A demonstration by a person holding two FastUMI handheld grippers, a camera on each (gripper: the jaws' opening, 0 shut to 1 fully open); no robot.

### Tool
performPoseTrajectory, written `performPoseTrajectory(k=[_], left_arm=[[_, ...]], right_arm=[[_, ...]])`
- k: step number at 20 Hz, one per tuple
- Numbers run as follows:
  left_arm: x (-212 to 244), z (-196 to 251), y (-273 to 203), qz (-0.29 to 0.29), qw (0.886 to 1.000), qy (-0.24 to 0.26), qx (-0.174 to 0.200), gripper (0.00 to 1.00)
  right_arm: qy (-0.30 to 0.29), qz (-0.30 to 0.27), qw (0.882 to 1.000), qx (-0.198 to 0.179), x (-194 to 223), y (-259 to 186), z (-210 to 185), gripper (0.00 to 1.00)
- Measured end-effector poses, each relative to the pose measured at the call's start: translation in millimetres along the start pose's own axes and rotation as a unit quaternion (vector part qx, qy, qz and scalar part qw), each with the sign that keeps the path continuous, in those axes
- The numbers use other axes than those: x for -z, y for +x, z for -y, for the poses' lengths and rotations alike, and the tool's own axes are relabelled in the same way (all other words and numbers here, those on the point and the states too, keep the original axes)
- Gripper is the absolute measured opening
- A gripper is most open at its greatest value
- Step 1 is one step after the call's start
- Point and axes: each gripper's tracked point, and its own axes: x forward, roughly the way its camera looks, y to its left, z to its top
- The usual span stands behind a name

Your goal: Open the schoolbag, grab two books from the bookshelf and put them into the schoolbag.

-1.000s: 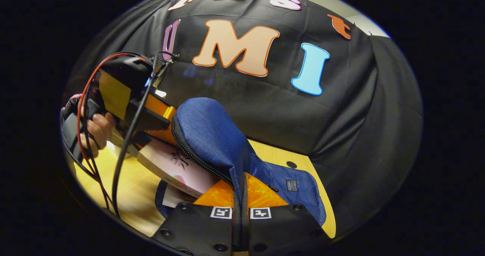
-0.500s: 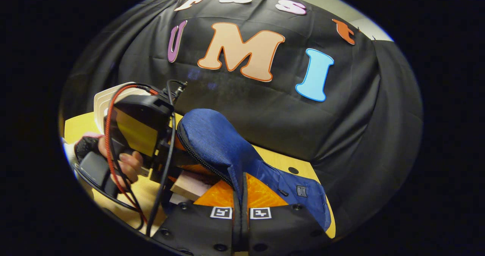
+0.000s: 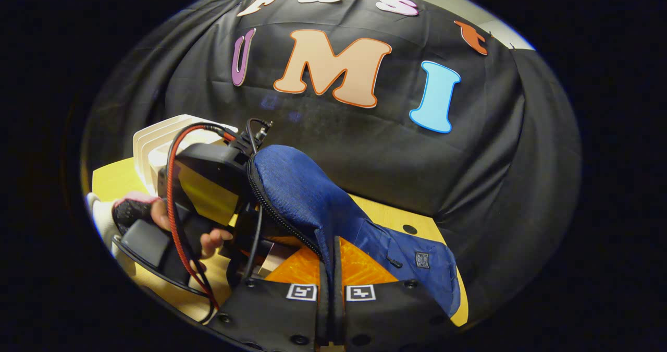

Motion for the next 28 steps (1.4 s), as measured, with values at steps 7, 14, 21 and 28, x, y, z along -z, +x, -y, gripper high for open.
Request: performPoseTrajectory(k=[7,14,21,28], left_arm=[[-4,-17,-63,0.03,0.996,0.044,-0.067,0.87],[9,-64,-167,0.047,0.964,0.149,-0.213,0.97],[-31,-24,-279,0.171,0.91,0.252,-0.281,0.95],[-91,11,-411,0.339,0.802,0.328,-0.366,0.94]], right_arm=[[0.073,-0.033,0.996,-0.042,21,-21,-10,0.57],[0.114,-0.05,0.991,-0.039,17,-68,-18,1.0],[0.109,0.018,0.994,-0.015,-74,-88,-25,0.98],[0.12,0.112,0.986,-0.028,-167,-92,-57,0.95]])
